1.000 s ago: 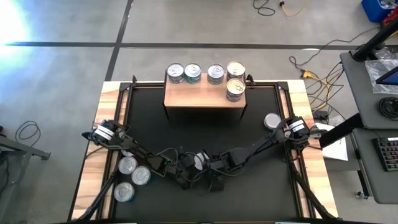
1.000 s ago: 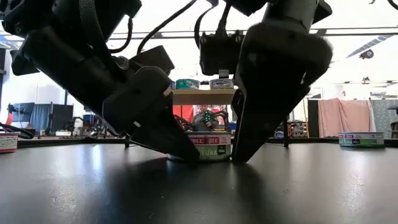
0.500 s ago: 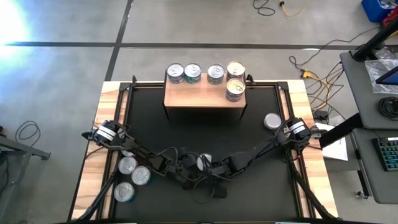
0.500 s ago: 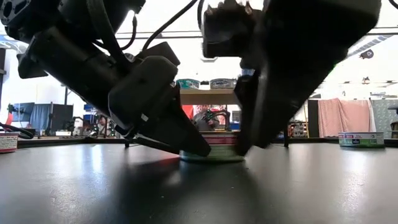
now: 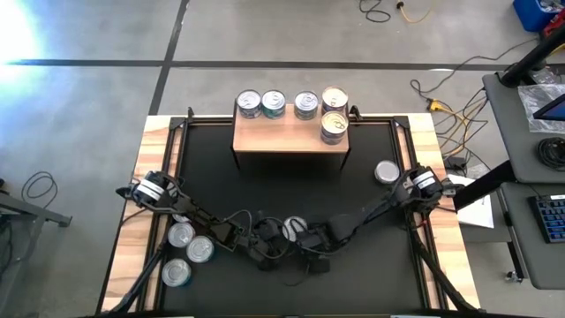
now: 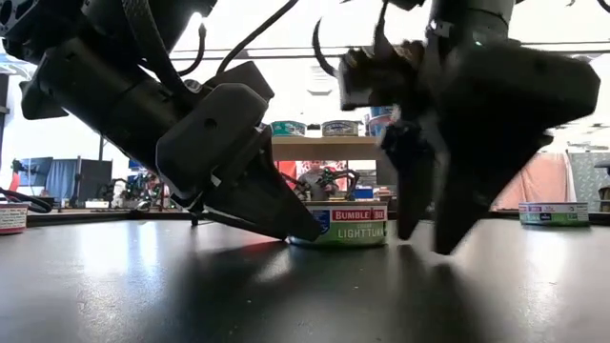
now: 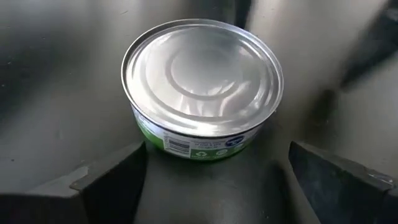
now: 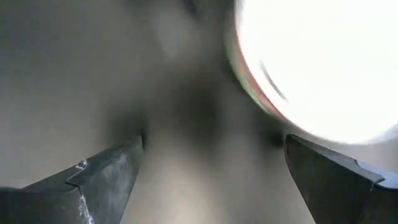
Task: Stack canned seafood by type on shelf
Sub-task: Put the bottom green tuna can on the shelf
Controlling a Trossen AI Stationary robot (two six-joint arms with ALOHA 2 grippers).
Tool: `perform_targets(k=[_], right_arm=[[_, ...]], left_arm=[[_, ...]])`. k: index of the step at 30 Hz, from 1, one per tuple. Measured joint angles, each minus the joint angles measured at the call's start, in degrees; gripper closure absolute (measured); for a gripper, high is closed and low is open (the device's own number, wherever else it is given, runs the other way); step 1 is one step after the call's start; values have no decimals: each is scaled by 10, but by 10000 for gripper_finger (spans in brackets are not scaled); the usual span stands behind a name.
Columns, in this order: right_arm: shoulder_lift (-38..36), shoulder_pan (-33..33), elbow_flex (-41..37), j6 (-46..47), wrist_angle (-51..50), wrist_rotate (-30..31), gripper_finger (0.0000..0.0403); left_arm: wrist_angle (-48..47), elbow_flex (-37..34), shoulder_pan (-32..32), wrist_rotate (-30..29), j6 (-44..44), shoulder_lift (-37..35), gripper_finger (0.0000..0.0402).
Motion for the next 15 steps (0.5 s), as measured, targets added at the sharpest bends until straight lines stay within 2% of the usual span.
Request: perform_targets(k=[8, 15], right_arm=[[2, -1, 11, 1, 99, -11, 23], [6, -5, 11, -4, 112, -18, 23]], left_arm=[[7, 0, 13, 0, -12, 0, 22], [23, 2, 31, -2, 42, 0, 21]])
